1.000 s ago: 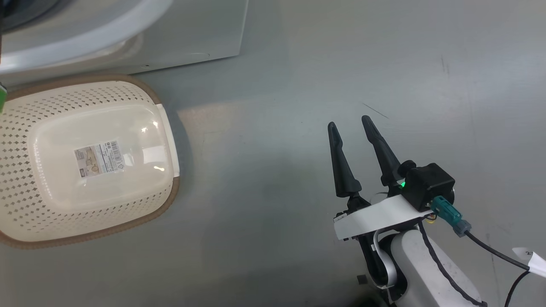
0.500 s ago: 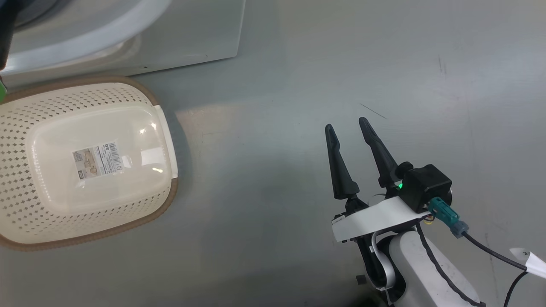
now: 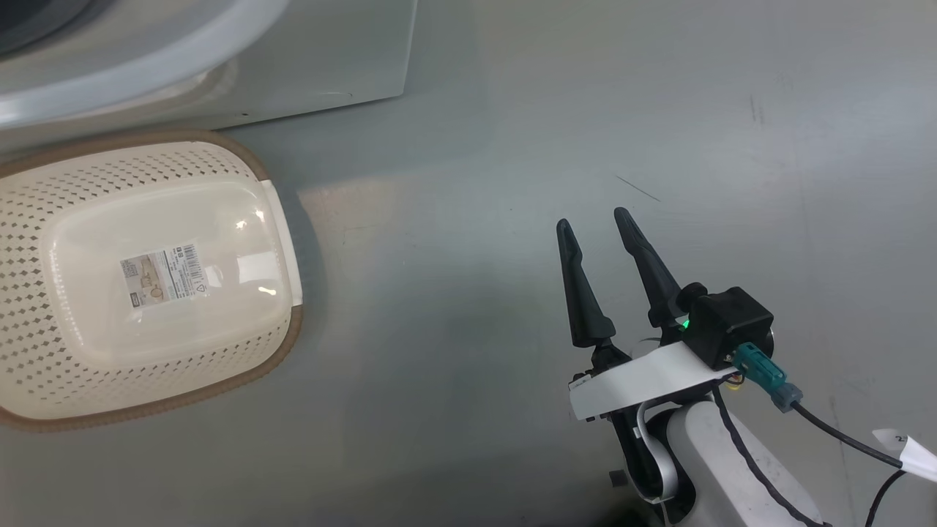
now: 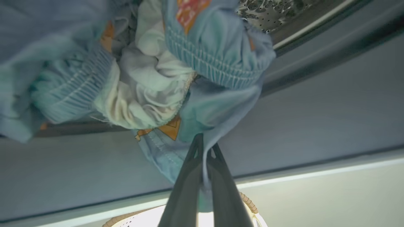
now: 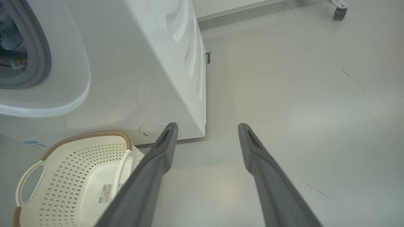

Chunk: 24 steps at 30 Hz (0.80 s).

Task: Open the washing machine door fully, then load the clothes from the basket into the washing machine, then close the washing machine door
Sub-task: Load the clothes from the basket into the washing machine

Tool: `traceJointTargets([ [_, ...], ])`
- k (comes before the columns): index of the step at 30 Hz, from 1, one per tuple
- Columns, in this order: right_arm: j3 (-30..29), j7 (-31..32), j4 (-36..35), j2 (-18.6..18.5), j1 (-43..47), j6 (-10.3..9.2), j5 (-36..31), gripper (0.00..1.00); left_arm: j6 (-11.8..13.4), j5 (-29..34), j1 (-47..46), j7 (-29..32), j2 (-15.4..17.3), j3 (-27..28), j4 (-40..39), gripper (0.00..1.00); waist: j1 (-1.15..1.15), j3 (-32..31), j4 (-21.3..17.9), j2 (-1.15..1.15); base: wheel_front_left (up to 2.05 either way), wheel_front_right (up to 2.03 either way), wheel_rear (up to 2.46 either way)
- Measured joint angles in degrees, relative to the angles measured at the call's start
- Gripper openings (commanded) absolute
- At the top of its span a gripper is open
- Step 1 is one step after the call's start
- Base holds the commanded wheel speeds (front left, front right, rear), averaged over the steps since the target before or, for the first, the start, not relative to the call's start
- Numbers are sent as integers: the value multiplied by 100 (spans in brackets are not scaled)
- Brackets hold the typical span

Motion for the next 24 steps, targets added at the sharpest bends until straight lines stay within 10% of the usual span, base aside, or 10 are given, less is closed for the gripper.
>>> traceJointTargets([
  [24,57,0,-114,0,-5,0,8,100,144,480,-686,-1114,120,389,87,0,0,429,9,0,0,0,0],
])
